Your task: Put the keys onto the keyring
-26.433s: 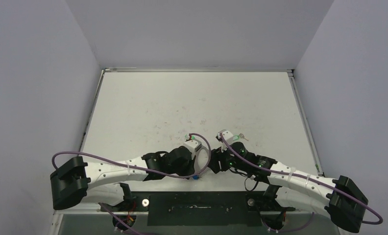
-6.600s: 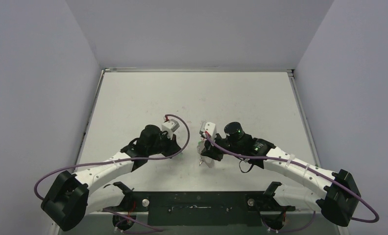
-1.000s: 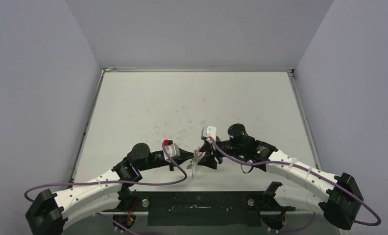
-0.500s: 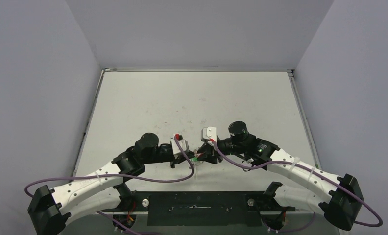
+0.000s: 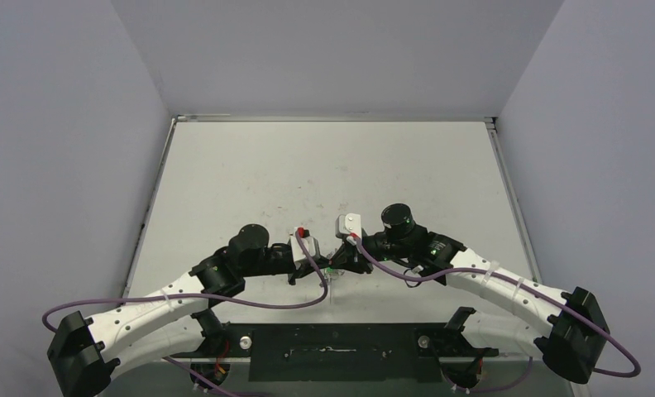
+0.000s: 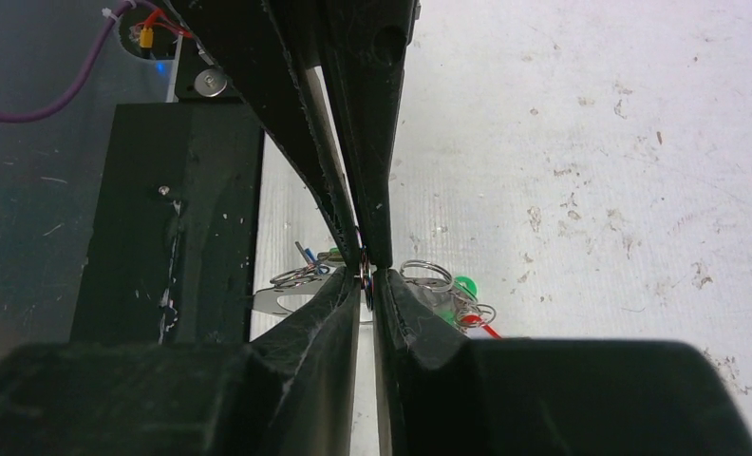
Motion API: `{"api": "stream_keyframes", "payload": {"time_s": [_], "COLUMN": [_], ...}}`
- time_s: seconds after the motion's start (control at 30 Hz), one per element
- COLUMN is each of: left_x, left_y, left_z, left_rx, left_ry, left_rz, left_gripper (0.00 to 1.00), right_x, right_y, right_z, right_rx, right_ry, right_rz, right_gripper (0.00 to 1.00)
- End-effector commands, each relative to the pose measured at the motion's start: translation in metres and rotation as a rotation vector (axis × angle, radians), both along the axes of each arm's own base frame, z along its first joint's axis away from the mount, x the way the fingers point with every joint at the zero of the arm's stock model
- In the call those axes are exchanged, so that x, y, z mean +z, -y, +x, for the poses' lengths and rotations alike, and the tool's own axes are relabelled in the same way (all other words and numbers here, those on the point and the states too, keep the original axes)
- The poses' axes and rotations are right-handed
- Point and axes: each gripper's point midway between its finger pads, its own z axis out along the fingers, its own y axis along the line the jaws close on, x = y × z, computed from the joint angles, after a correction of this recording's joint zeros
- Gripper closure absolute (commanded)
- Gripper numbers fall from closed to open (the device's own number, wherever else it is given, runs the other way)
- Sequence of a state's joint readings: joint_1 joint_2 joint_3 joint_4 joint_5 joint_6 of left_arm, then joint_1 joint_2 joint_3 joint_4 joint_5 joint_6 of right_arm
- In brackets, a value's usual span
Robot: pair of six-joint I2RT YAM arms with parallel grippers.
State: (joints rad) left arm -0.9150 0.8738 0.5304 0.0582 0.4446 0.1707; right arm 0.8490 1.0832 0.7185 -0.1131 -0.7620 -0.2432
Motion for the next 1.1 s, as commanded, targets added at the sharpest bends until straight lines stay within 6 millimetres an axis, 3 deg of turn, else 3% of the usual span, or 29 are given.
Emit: {"api": "stream_keyframes", "payload": {"time_s": [0.0, 0.13, 0.3, 0.43, 0.63, 0.8, 1.07], "left_x": [0.0158, 0.0149, 0.0149, 0.0148, 0.0144, 0.0131, 0.0123], "left_y": [0.0043, 0.0038, 0.0039, 0.0038, 0.0043, 0.0045, 0.0029], "left_z": [-0.0015, -0.0021, -0.002, -0.002, -0.0022, -0.0025, -0.0009], "left_rx": [-0.023, -0.025, -0.027, -0.027, -0.03, -0.033, -0.018], "left_ry": [0.024, 0.025, 0.028, 0.029, 0.028, 0.027, 0.03], "left_rz": [-0.021, -0.016, -0.015, -0.014, -0.014, -0.012, -0.012], "left_gripper": [1.0, 1.0, 1.0, 1.0, 1.0, 1.0, 1.0], "right_x": [0.0362, 0.0376, 0.0422, 0.0447, 0.0385, 0.0418, 0.0423], "right_y": [-0.0151, -0.0122, -0.0105, -0.0096, -0.0085, -0.0112, -0.0117], "right_z": [0.0056, 0.0089, 0.0058, 0.0042, 0.0067, 0.0071, 0.0053], "right_rx": [0.025, -0.006, 0.006, 0.012, 0.004, 0.007, 0.015], "right_ry": [0.068, 0.07, 0.079, 0.084, 0.085, 0.083, 0.094], "right_rz": [0.099, 0.088, 0.096, 0.102, 0.076, 0.091, 0.113], "right_gripper": [0.9, 0.93, 0.81, 0.79, 0.85, 0.99, 1.0]}}
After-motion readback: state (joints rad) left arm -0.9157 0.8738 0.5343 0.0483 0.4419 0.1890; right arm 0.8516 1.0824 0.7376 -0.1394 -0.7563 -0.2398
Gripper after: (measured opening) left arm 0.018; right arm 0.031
